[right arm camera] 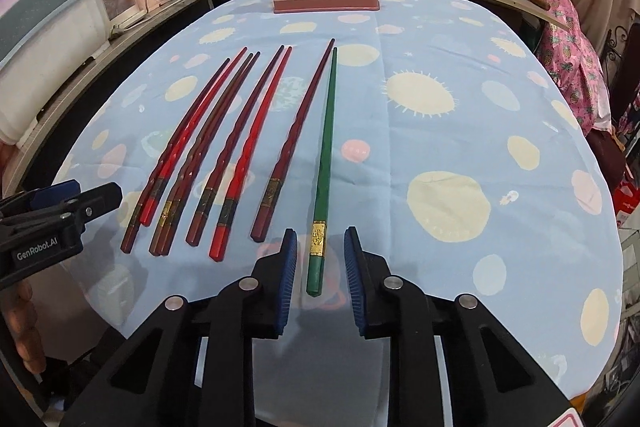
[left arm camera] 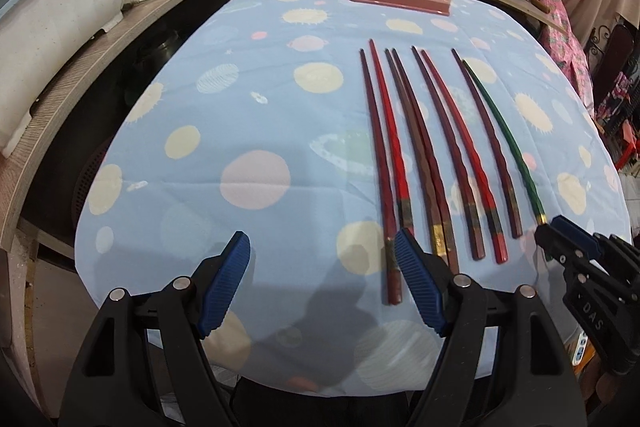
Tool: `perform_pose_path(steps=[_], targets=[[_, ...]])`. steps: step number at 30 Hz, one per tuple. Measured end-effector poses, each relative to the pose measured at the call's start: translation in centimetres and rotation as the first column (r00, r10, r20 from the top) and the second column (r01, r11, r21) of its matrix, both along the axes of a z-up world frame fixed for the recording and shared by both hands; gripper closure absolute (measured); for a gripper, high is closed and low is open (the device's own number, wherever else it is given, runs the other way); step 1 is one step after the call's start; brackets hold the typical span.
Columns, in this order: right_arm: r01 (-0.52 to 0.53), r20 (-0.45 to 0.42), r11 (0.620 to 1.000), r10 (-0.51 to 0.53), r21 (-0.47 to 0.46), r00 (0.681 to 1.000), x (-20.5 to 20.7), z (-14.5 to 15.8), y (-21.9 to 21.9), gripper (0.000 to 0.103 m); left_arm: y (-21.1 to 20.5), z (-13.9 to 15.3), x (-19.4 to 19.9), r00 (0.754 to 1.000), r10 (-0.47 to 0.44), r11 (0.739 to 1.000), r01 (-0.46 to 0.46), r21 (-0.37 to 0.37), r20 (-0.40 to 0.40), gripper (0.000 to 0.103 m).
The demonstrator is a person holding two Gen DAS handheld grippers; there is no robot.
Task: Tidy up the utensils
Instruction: 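Grasp the other green chopstick with the right tool while the left tool grasps a dark red chopstick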
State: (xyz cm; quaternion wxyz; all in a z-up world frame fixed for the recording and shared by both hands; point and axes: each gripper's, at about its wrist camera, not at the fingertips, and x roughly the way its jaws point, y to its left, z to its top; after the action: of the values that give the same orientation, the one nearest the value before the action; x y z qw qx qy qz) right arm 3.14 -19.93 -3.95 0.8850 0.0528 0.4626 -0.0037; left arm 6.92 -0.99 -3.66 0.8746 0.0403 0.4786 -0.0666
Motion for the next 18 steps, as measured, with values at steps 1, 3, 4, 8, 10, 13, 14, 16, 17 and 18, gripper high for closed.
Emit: perform_pose_path(steps=[1, 3, 4, 8, 10, 13, 14, 16, 17, 18], targets=[[0.003, -0.002, 1.000, -0.003, 0.000, 1.000, 0.0, -0.1, 0.0, 0.090, -0.2, -0.1, -0.1, 1.000, -0.005, 1.000, 0.005, 0.000, -0.004, 0.032], [0.005, -0.001, 1.000, -0.005, 0.005, 1.000, 0.0, -0.1, -0.1, 0.094, -0.5, -0.4, -0.3, 1.000, -0.018, 1.000, 0.018, -0.001, -0.012, 0.032], [0.007, -0.001, 1.000, -0.007, 0.007, 1.000, 0.0, -0.1, -0.2, 0.096, -0.6, -0.5, -0.3, 1.000, -0.022, 1.000, 0.022, -0.001, -0.015, 0.032], [0.009, 0.001, 1.000, -0.009, 0.013, 1.000, -0.1, -0.2, -0.2, 0.096, -0.8, -0.8, -0.3, 0.999, -0.028, 1.000, 0.028, -0.001, -0.028, 0.032], [0.010, 0.000, 1.000, -0.010, 0.013, 1.000, -0.1, -0.2, -0.2, 0.096, -0.8, -1.1, -0.2, 0.999, -0.024, 1.000, 0.024, 0.001, -0.039, 0.032], [0.010, 0.000, 1.000, -0.010, 0.014, 1.000, -0.1, -0.2, -0.2, 0.096, -0.6, -1.4, -0.1, 0.999, -0.013, 1.000, 0.013, 0.003, -0.049, 0.033], [0.010, 0.000, 1.000, -0.010, 0.015, 1.000, -0.1, -0.2, -0.2, 0.096, -0.5, -1.5, -0.2, 0.999, -0.012, 1.000, 0.012, 0.004, -0.049, 0.033], [0.010, -0.001, 1.000, -0.010, 0.015, 1.000, -0.1, -0.3, -0.2, 0.096, -0.5, -1.6, -0.2, 0.999, -0.011, 1.000, 0.012, 0.010, -0.048, 0.033], [0.011, -0.001, 1.000, -0.011, 0.014, 1.000, -0.1, -0.3, -0.2, 0.096, -0.5, -1.6, -0.2, 0.999, -0.011, 1.000, 0.012, 0.015, -0.049, 0.033], [0.011, -0.001, 1.000, -0.011, 0.014, 1.000, -0.1, -0.3, -0.2, 0.096, -0.6, -1.7, -0.2, 0.999, -0.012, 1.000, 0.013, 0.018, -0.047, 0.033]])
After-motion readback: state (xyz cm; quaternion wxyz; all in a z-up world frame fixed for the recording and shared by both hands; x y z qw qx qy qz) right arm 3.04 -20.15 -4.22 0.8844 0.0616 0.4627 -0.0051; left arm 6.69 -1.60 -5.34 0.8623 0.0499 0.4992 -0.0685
